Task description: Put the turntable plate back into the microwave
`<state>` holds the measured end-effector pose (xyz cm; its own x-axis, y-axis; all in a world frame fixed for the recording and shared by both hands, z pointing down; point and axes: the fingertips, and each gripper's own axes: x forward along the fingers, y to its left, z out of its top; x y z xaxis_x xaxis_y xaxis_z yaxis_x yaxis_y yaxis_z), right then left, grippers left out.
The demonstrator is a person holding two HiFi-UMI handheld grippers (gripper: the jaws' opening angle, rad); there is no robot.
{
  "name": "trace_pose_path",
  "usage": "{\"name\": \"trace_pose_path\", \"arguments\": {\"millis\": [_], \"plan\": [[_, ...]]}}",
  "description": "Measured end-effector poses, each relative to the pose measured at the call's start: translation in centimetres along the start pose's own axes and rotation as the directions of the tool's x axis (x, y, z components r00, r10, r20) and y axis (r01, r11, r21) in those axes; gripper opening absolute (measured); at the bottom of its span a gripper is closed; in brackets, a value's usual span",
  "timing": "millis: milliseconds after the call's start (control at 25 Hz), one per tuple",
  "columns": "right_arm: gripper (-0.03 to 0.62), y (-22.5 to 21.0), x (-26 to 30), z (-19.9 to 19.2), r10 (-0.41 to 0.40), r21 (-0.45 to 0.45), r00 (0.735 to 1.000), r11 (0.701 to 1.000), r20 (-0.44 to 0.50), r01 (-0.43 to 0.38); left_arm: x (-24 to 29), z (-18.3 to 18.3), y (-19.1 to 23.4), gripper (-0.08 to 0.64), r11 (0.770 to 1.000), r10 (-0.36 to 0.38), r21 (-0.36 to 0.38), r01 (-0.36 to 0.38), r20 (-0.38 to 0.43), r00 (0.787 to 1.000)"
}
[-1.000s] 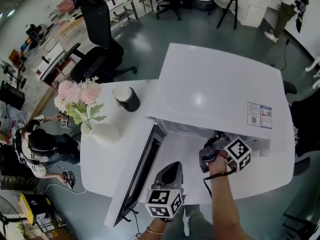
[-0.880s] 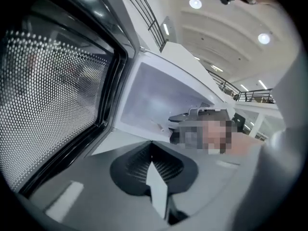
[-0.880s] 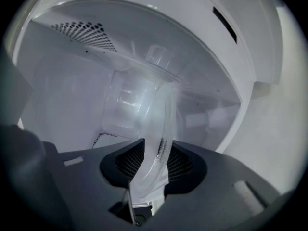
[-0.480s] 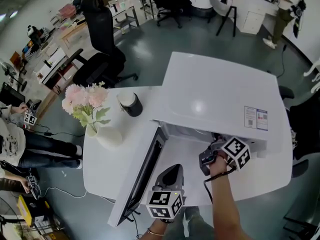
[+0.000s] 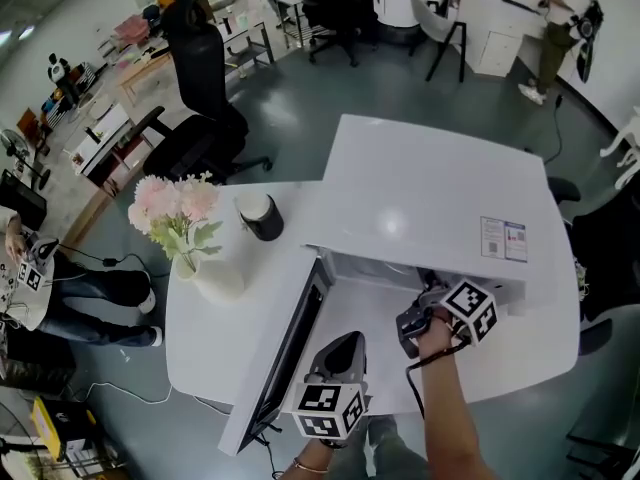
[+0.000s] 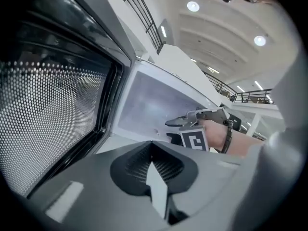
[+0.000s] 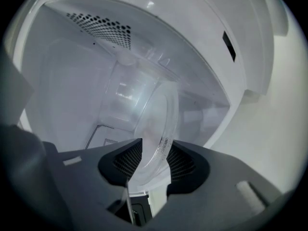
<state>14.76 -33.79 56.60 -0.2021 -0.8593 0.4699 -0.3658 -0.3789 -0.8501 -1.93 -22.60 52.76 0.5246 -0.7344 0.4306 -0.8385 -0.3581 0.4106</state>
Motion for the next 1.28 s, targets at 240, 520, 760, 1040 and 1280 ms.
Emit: {"name": "trace_pose_path", "arguments": {"millis": [240, 520, 760, 1040, 1280], "plan": [[0.141, 0.0, -0.3, -0.5, -0.014, -0.004, 1.0, 1.0, -0.01, 0.014, -0.2, -0.2, -0.1, 0.0, 1.0, -0.009, 0.005, 0.009, -0.008, 1.0], [0.141, -1.3, -0.7, -1.4, -0.041, -0.003, 0.999, 0.999, -0.026, 0.041, -0.6, -0.1, -0.1, 0.0, 1.0, -0.013, 0.007, 0.013, -0.006, 1.0], [0.141, -1.1, -1.1, -1.7, -0.044, -0.015, 0.998, 0.999, -0.033, 0.044, -1.1, -0.3, -0.5, 0.0, 1.0, -0.017, 0.006, 0.017, -0.007, 1.0], [0.14, -2.0, -1.4, -2.6, -0.059, -0.009, 0.997, 0.998, -0.043, 0.058, -1.7, -0.6, -0.1, 0.0, 1.0, -0.009, 0.001, 0.009, -0.001, 1.0], [0.14, -2.0, -1.7, -2.6, -0.04, -0.013, 0.998, 0.999, -0.051, 0.039, -2.2, -0.9, -0.5, 0.0, 1.0, -0.01, -0.001, 0.01, 0.002, 1.0]]}}
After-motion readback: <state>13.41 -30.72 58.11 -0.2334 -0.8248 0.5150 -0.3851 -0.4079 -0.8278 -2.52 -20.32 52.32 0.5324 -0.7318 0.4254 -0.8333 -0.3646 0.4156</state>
